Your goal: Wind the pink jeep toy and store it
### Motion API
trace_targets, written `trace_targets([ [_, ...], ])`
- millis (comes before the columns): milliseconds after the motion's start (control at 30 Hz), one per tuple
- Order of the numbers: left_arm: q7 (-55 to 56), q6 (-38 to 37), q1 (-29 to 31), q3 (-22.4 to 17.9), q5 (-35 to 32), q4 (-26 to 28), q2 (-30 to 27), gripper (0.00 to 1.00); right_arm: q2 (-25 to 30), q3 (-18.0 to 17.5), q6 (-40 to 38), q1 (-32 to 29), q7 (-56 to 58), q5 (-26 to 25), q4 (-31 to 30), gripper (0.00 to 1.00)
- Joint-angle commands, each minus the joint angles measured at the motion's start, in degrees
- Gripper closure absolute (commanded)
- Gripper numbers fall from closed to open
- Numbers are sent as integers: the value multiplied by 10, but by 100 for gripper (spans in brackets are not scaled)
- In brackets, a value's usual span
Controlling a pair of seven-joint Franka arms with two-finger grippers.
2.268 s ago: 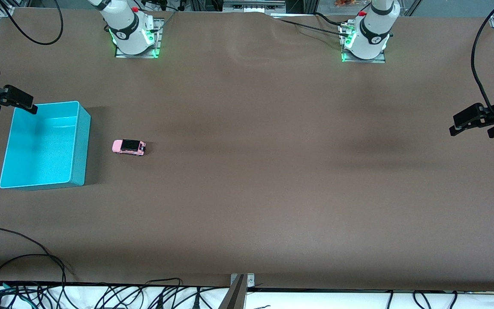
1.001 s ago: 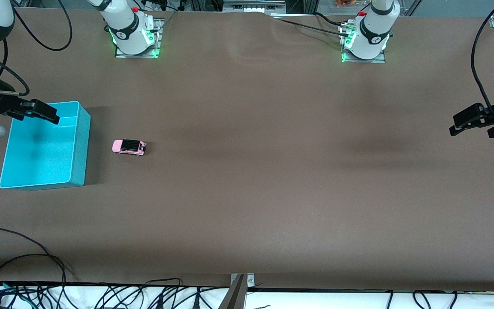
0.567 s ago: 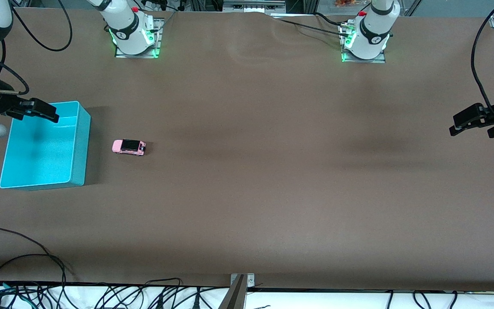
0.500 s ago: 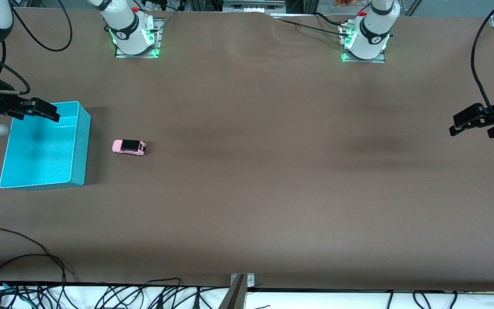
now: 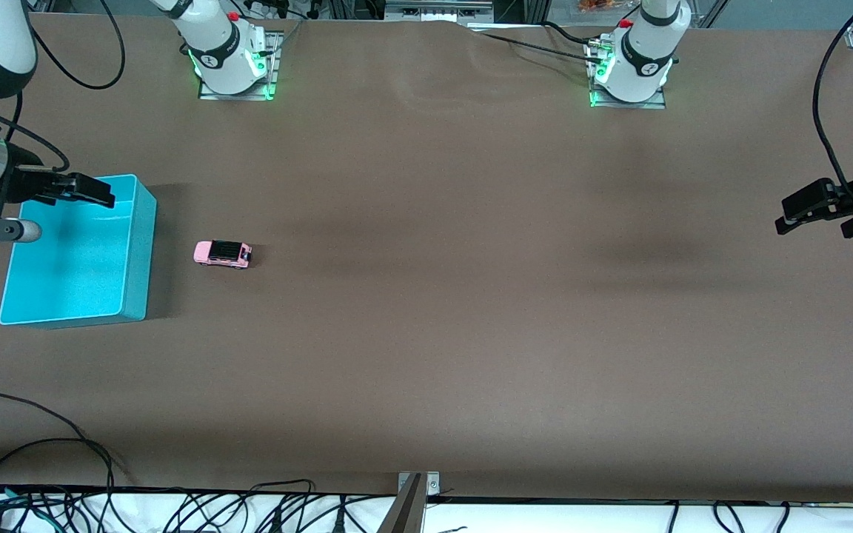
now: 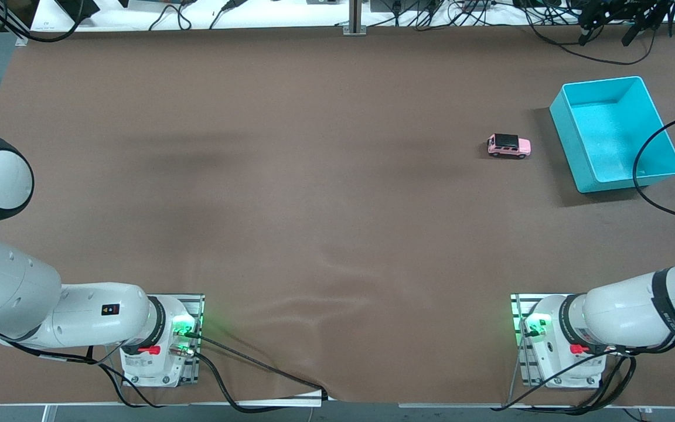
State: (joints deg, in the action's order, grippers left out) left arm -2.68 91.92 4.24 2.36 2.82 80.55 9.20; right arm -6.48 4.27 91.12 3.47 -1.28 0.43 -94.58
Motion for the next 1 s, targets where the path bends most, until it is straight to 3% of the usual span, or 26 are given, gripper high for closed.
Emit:
trace_targets([
  [0,-12,-3,1,1,-13,2,-5,0,48,-6,50,-2,4,2,-84,0],
  [434,-13,-1,1,-1,-13,2,-1,0,131,-20,186,2,-7,2,-271,0],
  [967,-13,0,2,-2,-14,2,-2,0,135,-21,335,48,-72,3,-411,0],
])
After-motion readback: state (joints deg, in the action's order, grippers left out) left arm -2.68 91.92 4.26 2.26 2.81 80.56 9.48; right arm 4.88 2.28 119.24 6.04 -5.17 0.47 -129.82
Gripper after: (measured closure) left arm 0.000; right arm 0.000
